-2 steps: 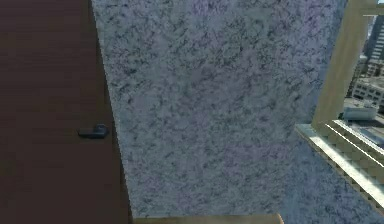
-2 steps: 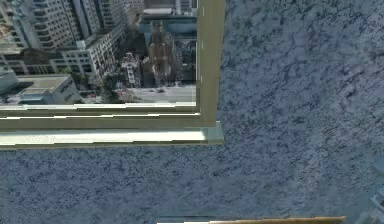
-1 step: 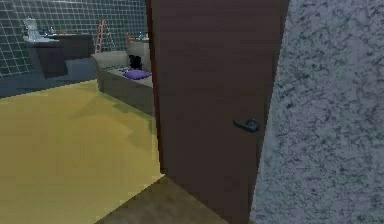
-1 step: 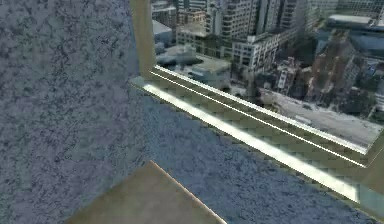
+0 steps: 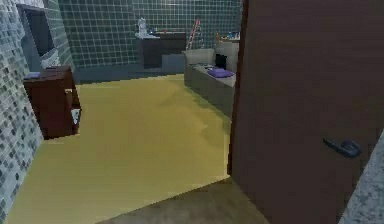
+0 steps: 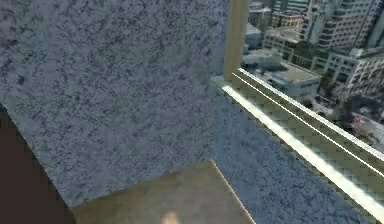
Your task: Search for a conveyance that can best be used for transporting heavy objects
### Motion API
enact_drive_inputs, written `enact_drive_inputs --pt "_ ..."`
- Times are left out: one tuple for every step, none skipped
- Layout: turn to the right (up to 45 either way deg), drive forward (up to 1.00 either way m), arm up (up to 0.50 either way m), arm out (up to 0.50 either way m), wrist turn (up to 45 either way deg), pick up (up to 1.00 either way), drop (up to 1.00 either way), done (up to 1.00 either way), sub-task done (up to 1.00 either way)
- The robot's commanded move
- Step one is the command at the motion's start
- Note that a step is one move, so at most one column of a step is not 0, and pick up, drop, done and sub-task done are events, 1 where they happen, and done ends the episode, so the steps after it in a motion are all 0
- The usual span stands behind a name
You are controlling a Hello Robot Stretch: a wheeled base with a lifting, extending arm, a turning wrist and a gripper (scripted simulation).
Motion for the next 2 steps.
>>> enact_drive_inputs --pt "0.0 1.00 0.00 0.00 0.0 0.00 0.00 0.00 0.00" --pt "0.0 0.65 0.00 0.00 0.0 0.00 0.00 0.00 0.00"
